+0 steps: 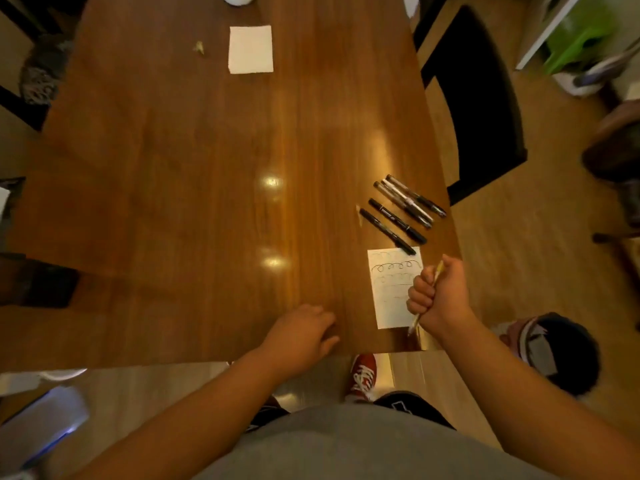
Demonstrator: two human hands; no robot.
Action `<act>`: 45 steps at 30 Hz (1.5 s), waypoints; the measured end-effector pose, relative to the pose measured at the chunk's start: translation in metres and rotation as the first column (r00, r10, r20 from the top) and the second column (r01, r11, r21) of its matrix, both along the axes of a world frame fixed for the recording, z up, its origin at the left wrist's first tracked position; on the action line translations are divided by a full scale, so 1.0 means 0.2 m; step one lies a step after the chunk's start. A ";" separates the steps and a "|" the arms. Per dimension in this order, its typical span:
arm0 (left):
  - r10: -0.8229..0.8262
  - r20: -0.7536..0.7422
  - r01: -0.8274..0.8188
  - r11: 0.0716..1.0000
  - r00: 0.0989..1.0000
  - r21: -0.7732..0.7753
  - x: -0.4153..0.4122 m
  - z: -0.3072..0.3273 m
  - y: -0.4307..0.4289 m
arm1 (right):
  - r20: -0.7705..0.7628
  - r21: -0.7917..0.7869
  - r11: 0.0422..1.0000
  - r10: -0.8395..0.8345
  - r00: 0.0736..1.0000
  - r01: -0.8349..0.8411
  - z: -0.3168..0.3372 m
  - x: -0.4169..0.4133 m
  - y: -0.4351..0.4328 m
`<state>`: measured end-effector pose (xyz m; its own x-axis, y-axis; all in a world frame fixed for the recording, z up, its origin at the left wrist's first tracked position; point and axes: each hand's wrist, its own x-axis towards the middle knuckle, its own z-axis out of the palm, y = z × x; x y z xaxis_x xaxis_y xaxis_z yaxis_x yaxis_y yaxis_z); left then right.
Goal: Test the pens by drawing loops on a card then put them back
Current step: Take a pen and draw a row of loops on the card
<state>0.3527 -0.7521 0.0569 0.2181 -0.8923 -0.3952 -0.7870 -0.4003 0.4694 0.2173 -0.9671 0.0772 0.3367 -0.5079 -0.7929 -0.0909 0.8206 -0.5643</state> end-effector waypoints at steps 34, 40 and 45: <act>0.005 0.229 -0.011 1.000 0.973 0.025 -0.53 -0.10 -0.25 | -0.578 -0.571 0.208 0.586 0.568 -0.794 -0.05 -0.29 -0.03; 0.018 0.237 -0.017 1.000 0.971 -0.009 -0.52 -0.10 -0.25 | -0.603 -0.557 0.186 0.580 0.548 -0.810 -0.05 -0.27 -0.04; 0.003 0.240 -0.003 1.000 0.971 -0.001 -0.53 -0.11 -0.25 | -0.614 -0.560 0.178 0.567 0.549 -0.809 -0.05 -0.26 -0.03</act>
<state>0.2475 -0.8027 0.0355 0.3091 -0.8917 -0.3307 -0.8757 -0.4025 0.2667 0.1658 -0.9739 0.0666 0.7609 -0.5374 -0.3638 -0.5968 -0.3594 -0.7174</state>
